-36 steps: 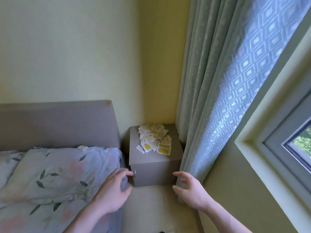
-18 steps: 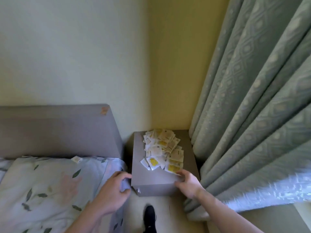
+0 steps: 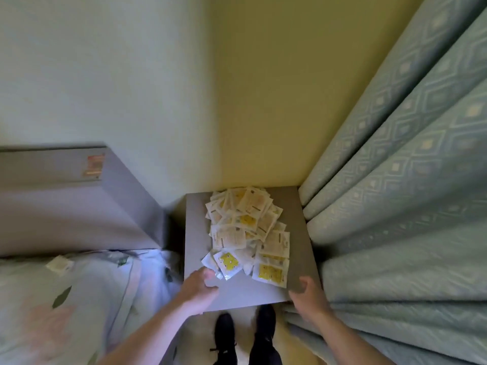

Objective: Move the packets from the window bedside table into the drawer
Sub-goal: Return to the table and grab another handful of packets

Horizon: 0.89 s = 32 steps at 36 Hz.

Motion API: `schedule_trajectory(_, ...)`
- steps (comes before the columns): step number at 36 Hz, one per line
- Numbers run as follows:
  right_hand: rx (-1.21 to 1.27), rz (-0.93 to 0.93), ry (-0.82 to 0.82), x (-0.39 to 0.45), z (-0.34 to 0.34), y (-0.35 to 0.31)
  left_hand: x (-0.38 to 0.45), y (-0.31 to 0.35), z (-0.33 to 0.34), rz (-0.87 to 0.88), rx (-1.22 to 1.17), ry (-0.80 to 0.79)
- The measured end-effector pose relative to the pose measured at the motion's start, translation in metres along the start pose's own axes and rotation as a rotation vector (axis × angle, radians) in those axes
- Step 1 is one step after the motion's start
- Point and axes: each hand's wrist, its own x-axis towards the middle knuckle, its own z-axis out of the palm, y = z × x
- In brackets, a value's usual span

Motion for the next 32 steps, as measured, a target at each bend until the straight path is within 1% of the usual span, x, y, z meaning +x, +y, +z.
schedule_trajectory(4,0.025,0.022,-0.022,0.039,0.023,-0.009,0.041,-0.01,0.022,-0.041,-0.058,0.042)
schedule_trajectory(7,0.11,0.06,-0.013,0.077,0.044,-0.012,0.066,-0.021,0.041,0.026,-0.037,0.06)
schedule_trajectory(10,0.174,0.152,0.068,0.108,0.066,-0.009,0.078,-0.03,0.057,0.096,-0.013,0.053)
schedule_trajectory(13,0.279,0.181,0.208,0.127,0.084,-0.007,0.086,-0.037,0.071,0.132,-0.023,0.09)
schedule_trajectory(15,0.369,0.165,0.242,0.135,0.095,-0.006,0.092,-0.039,0.078,0.166,-0.025,0.131)
schedule_trajectory(18,0.431,0.133,0.213,0.142,0.104,-0.001,0.1,-0.035,0.084,0.226,-0.022,0.189)
schedule_trajectory(23,0.376,0.159,0.232,0.131,0.099,0.012,0.107,-0.026,0.09,0.293,0.069,0.257)
schedule_trajectory(28,0.291,0.226,0.225,0.114,0.089,0.028,0.109,-0.012,0.089,0.293,0.226,0.199)
schedule_trajectory(32,0.349,0.229,0.263,0.114,0.093,0.015,0.118,0.0,0.087,0.306,0.321,0.143)
